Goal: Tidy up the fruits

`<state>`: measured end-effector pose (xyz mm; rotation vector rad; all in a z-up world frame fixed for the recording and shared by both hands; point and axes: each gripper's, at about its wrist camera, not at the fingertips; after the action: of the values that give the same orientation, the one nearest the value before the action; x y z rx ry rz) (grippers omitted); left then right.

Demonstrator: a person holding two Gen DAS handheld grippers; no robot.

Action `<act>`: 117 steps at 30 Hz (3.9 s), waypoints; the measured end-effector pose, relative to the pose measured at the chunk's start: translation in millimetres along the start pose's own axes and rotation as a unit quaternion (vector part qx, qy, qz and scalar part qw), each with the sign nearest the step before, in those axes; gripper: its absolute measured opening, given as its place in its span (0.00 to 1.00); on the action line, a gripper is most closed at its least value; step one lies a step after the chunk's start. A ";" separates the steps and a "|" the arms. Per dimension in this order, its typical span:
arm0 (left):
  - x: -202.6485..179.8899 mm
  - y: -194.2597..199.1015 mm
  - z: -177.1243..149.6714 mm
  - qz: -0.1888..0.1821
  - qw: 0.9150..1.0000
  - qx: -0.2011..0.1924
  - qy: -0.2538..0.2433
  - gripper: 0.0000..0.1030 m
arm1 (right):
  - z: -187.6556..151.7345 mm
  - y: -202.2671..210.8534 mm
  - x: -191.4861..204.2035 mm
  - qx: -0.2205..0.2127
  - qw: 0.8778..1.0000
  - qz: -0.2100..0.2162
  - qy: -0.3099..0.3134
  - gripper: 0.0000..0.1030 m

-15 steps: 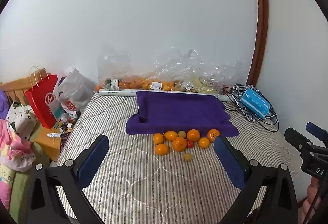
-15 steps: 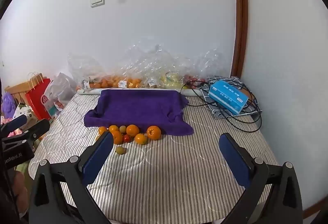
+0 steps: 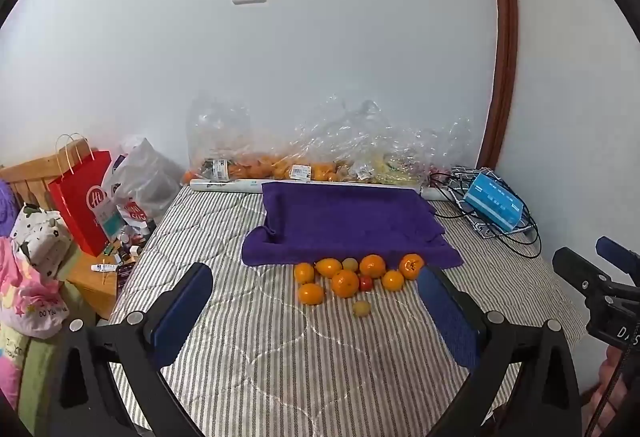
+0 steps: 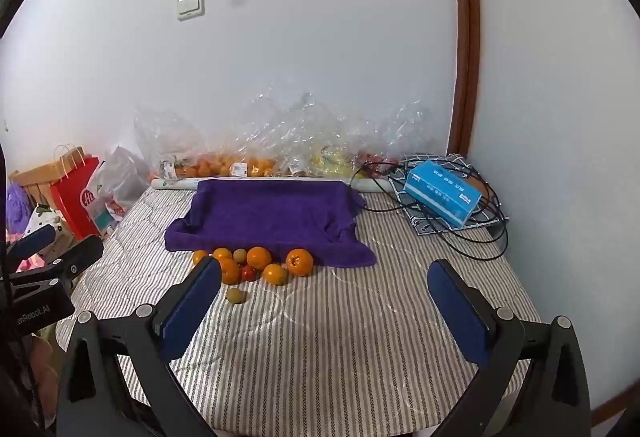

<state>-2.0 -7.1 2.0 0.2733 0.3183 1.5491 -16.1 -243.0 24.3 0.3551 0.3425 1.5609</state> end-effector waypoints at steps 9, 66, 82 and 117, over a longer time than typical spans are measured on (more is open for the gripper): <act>-2.1 0.7 2.1 -0.004 1.000 -0.001 0.000 1.00 | -2.3 -0.3 1.1 0.000 1.000 0.000 0.001 0.99; -6.3 6.6 0.4 -0.005 1.000 -0.006 0.000 1.00 | -4.6 11.8 12.1 -0.014 1.000 0.014 0.008 0.99; -6.0 7.2 1.4 -0.005 1.000 -0.006 0.001 1.00 | -7.6 12.6 15.5 -0.013 1.000 0.016 0.009 0.99; 18.6 -51.1 -19.0 -0.002 1.000 0.018 0.004 1.00 | -28.5 -59.2 17.3 0.009 1.000 0.017 -0.005 0.99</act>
<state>38.5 10.6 -34.9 0.2941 0.3526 1.5428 24.8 -224.4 -26.6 0.3844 0.3432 1.5889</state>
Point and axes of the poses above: each gripper's, at about its wrist camera, not at the fingertips, and y roughly against the way its jaws point, x to its left, z to its top, and after that the axes turned 10 degrees about -x, right-handed
